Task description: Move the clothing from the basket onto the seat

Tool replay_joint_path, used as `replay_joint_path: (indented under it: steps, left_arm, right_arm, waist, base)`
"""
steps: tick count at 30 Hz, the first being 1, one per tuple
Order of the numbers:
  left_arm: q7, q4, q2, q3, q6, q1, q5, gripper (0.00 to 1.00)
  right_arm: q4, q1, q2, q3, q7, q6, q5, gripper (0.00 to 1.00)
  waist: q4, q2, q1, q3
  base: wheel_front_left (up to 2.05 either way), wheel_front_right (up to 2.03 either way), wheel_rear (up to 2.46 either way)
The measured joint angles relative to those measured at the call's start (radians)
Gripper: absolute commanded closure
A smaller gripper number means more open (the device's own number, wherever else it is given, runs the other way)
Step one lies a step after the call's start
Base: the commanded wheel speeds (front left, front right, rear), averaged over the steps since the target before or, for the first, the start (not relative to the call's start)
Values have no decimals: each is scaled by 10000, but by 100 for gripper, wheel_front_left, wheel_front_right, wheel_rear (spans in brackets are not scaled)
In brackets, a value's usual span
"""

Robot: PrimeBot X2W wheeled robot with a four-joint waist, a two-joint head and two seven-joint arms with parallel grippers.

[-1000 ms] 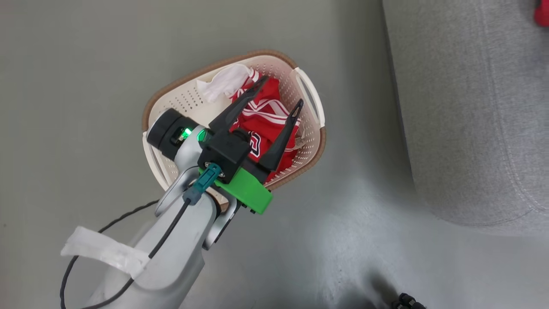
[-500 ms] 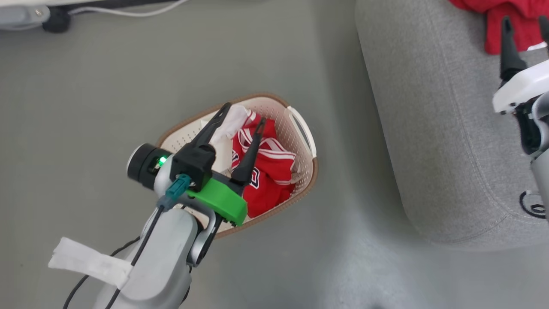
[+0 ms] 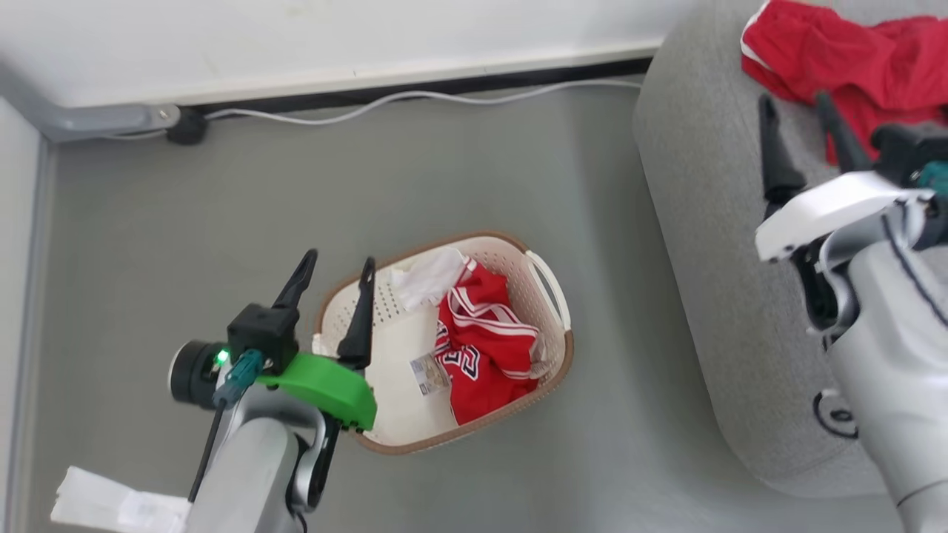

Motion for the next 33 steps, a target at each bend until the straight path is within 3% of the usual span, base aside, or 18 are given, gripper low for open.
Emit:
replay_joint_path:
  steps: [12,33]
  left_arm:
    - [0,-305,318,1409,347,1508,-297,0]
    - [0,-989,545,2466,424,3371,-263,0]
  right_arm:
    - [-723,2226,1114,428,-2,-311,-221,0]
    - [-1837,4544,1124,449,0,-755,-571,0]
  waist:
    - [592,0,0,-1378]
    - [761,0,0,-2562]
  base:
    - [0,0,0]
    - [0,0,0]
